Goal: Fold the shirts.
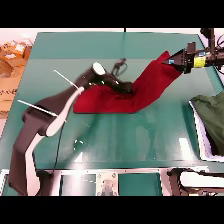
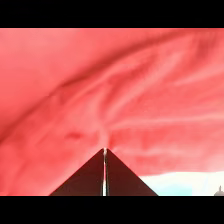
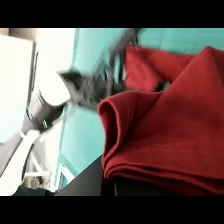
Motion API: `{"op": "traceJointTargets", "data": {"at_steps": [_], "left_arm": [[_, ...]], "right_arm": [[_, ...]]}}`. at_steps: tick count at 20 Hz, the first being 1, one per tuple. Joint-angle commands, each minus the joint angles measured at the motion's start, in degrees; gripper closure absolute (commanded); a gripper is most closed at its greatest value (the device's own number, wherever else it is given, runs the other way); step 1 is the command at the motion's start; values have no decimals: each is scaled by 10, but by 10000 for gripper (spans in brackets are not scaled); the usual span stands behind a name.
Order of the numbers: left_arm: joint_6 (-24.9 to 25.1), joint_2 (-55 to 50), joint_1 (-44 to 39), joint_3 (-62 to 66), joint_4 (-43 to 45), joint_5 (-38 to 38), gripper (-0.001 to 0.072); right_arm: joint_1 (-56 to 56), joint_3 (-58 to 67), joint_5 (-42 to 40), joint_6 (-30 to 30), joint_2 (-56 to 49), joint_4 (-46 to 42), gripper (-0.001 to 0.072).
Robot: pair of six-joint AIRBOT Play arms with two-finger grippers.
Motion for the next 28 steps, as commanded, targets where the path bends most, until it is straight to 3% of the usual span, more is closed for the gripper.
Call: {"op": "traceJointTargets", "data": {"at_steps": [1, 4, 7, 13, 14, 16, 20, 21, 22, 23, 24, 28], "left_arm": [[-84, 22, 83, 79, 129, -173, 686], [-111, 81, 163, 74, 271, -230, 686], [-132, 136, 232, 58, 406, -238, 685], [-134, 160, 325, 58, 423, -249, 684], [-128, 160, 332, 58, 423, -251, 684], [-117, 160, 339, 58, 423, -251, 684], [-104, 160, 339, 58, 421, -250, 684], [-104, 160, 339, 58, 419, -250, 684], [-104, 160, 339, 58, 419, -250, 684], [-104, 160, 339, 58, 419, -250, 684], [-104, 160, 339, 58, 419, -250, 684], [-104, 160, 339, 58, 419, -251, 684]], "right_arm": [[50, 0, -35, 1, 1, 14, 698], [134, 0, -115, 2, 0, 17, 698], [247, 0, -240, 1, -23, 17, 697], [494, 0, -541, -1, -209, 23, 697], [527, 0, -597, -1, -243, 42, 647], [565, 5, -669, -1, -299, 109, 262], [521, 13, -621, -1, -298, 121, 252], [493, 14, -596, -1, -285, 121, 304], [466, 14, -576, -1, -273, 120, 437], [433, 14, -550, -1, -258, 120, 515], [400, 14, -520, -2, -245, 116, 556], [258, -12, -424, -10, -178, 37, 560]]}}
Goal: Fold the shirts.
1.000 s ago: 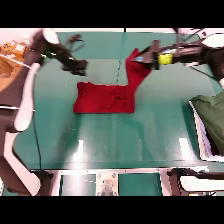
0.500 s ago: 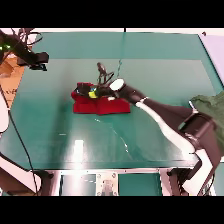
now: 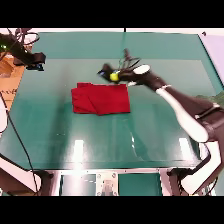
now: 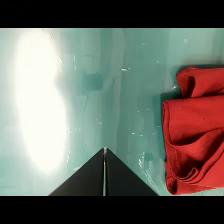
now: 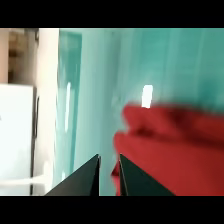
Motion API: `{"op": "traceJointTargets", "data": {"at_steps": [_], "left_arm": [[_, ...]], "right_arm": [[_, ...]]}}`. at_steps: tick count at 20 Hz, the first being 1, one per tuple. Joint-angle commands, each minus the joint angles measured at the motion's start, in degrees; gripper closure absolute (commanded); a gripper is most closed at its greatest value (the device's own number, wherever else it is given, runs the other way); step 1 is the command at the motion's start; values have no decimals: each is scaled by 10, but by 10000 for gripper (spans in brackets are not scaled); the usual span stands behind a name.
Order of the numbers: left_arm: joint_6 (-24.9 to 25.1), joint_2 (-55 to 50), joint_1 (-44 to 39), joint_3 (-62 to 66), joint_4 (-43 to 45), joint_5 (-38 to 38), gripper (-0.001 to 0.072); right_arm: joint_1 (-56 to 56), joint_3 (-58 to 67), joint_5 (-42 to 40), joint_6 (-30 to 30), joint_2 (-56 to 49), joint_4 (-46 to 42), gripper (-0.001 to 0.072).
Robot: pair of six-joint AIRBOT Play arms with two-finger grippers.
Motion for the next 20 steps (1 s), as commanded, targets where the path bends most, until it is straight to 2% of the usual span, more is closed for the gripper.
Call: {"op": "traceJointTargets", "data": {"at_steps": [1, 2, 3, 4, 6, 8, 9, 17, 18, 19, 20], "left_arm": [[1, 0, 0, 0, 0, -2, 684], [1, 0, 0, 0, 0, -3, 684], [1, 0, 0, 0, 0, -3, 684], [1, 0, 0, 0, 0, -2, 684], [1, 0, 0, 0, 0, -2, 684], [1, 0, 0, 0, 0, -2, 684], [1, 0, 0, 0, -2, -2, 684], [1, 0, 0, 0, -2, -3, 684], [1, 0, 0, 0, -2, -4, 684], [1, 0, 0, 0, -2, -4, 684], [1, 0, 0, 0, -2, -4, 684]], "right_arm": [[-121, -41, 96, -3, 62, -79, 559], [-150, -67, 116, -4, 82, -111, 524], [-177, -95, 144, -6, 97, -150, 333], [-197, -115, 172, -10, 102, -181, 112], [-219, -151, 207, -11, 97, -214, 100], [-215, -178, 203, -52, 83, -213, 100], [-205, -181, 202, -54, 71, -213, 100], [-54, -163, 163, -46, 16, -190, 103], [-41, -149, 163, -34, 16, -190, 191], [-33, -132, 165, -22, 17, -190, 540], [-30, -109, 170, -11, 17, -189, 693]]}}
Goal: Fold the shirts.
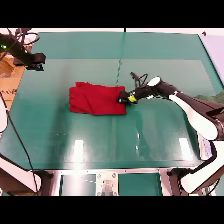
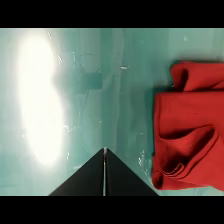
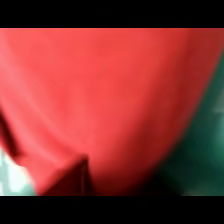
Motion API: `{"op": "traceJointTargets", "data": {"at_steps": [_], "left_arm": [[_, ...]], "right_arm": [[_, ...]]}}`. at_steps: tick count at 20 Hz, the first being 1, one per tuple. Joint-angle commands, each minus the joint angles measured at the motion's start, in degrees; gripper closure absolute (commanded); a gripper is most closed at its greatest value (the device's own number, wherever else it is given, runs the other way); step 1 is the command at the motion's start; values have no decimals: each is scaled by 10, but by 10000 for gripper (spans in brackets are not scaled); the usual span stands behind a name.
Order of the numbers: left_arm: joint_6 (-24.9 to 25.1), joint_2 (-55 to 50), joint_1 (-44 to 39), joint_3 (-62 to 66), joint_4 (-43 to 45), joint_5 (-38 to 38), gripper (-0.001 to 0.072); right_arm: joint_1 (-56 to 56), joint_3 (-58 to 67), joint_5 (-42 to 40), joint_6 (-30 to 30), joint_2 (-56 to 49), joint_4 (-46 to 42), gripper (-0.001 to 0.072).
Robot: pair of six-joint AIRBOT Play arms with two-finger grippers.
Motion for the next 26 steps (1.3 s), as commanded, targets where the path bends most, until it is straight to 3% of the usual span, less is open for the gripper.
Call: {"op": "traceJointTargets", "data": {"at_steps": [1, 5, 11, 19, 23, 26], "left_arm": [[0, 0, 0, 0, 0, -1, 684], [0, 0, 0, 0, 0, -2, 684], [0, 0, 0, 0, 0, -30, 684], [0, 0, 0, 0, -7, -30, 684], [0, 0, 0, 0, -17, -28, 684], [0, 0, 0, 0, -17, -28, 684]], "right_arm": [[30, 64, 11, 40, 1, 15, 698], [-20, 176, 38, 108, 56, 14, 699], [-238, 218, 66, 183, 195, -31, 699], [-565, 215, 162, 351, 287, -202, 699], [-680, 155, 226, 425, 348, -308, 699], [-746, 69, 232, 437, 416, -379, 699]]}}
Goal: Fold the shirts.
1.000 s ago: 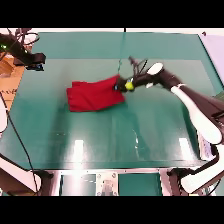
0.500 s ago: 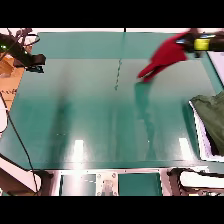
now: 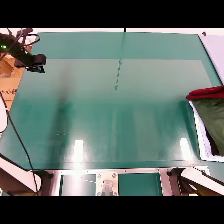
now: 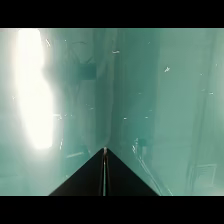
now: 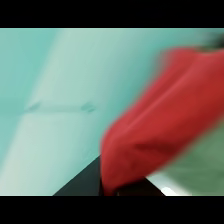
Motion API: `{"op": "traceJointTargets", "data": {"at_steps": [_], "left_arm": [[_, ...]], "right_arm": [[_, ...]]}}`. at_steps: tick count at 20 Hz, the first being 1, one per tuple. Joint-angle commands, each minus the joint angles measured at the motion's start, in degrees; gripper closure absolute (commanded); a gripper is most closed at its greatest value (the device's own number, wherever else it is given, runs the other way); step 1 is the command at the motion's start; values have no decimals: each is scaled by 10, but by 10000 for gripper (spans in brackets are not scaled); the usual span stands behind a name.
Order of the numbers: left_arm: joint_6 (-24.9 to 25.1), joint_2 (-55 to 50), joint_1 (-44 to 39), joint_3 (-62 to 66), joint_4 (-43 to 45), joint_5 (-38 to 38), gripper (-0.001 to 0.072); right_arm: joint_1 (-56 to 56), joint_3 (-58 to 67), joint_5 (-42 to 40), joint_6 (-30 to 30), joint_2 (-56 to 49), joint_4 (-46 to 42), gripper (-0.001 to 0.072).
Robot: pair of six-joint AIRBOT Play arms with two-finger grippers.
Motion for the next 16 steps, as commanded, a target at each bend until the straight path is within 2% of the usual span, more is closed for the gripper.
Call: {"op": "traceJointTargets", "data": {"at_steps": [1, 4, 10, 11, 12, 13, 14, 16], "left_arm": [[0, 0, 0, 0, -2, 1, 684], [1, 0, 0, 0, -2, 1, 684], [11, 0, 0, 0, -2, 0, 684], [11, 0, 0, 0, -4, 0, 684], [11, 0, 0, 0, -4, 0, 684], [11, 0, 0, 0, -5, 1, 684], [11, 0, 0, 0, -7, 0, 684], [12, 0, 0, 0, -19, 0, 684]], "right_arm": [[-90, -96, 29, 35, 71, -93, 699], [-144, -195, 51, 12, 109, -106, 699], [-179, -345, 62, -15, 137, -202, 697], [-179, -352, 67, -15, 137, -214, 642], [-179, -353, 75, -16, 136, -222, 428], [-179, -351, 94, -17, 134, -226, 128], [-179, -344, 119, -27, 132, -227, 96], [-177, -305, 154, -30, 124, -220, 96]]}}
